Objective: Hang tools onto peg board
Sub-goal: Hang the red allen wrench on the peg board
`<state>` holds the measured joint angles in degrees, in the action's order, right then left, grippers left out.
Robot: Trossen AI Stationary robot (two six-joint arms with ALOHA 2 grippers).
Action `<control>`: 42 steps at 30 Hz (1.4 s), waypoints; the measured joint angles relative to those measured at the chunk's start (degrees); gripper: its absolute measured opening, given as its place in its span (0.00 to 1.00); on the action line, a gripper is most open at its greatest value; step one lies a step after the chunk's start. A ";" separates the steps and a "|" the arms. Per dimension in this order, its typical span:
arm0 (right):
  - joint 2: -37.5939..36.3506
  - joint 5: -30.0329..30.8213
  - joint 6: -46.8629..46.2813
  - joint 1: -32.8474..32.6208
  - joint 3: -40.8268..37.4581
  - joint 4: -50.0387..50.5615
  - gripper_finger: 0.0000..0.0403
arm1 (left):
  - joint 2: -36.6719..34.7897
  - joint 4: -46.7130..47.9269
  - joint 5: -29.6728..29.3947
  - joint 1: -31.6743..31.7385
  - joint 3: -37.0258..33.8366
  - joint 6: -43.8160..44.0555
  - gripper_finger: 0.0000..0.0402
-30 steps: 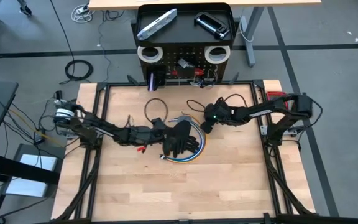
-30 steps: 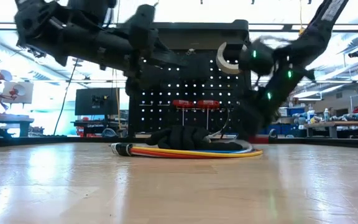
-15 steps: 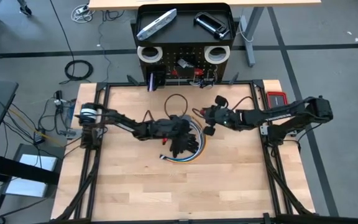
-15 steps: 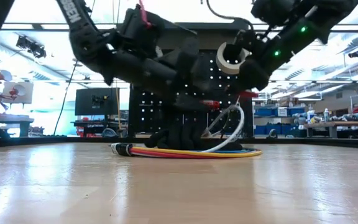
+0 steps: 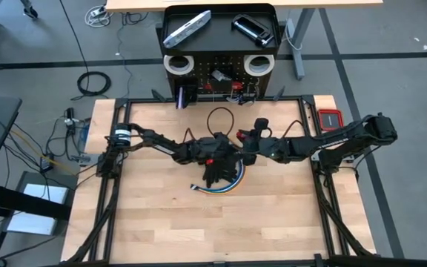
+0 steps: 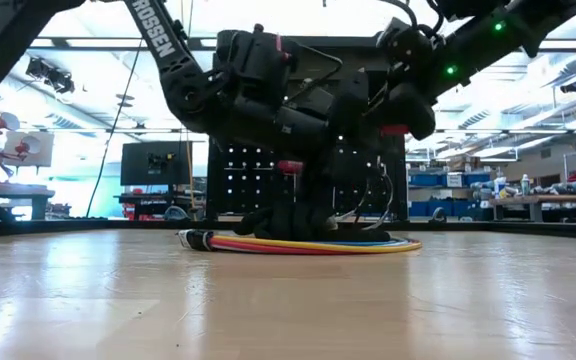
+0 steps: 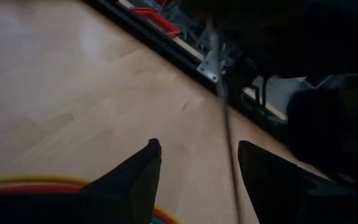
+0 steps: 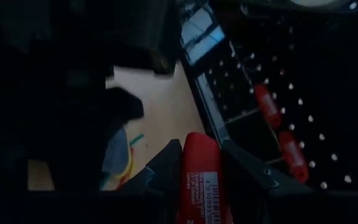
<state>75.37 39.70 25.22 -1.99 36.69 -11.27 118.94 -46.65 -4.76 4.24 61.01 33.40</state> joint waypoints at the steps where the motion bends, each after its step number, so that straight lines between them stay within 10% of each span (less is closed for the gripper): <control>1: 0.00 0.01 0.38 -0.27 0.04 -0.60 0.27 | 0.08 0.25 -0.31 0.07 0.22 0.06 0.54; 15: 0.00 1.81 1.57 -1.65 0.02 -0.61 0.26 | -0.05 -0.59 0.35 0.23 0.33 1.61 0.03; 22: -0.53 2.27 -0.22 -3.24 0.38 0.64 0.29 | -0.46 -1.22 1.33 -0.01 0.16 0.89 0.01; 33: -11.61 -4.15 -16.62 -5.23 6.16 12.38 0.75 | -8.78 -8.68 -3.21 -0.48 -6.47 -4.32 0.00; 42: -19.31 -6.58 -25.05 -6.88 -0.21 5.26 0.75 | -14.57 -27.89 -7.66 -2.34 -15.95 -13.13 0.00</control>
<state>56.06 33.13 0.16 -8.88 36.47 -6.01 104.38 -74.54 -12.42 1.90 45.06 20.27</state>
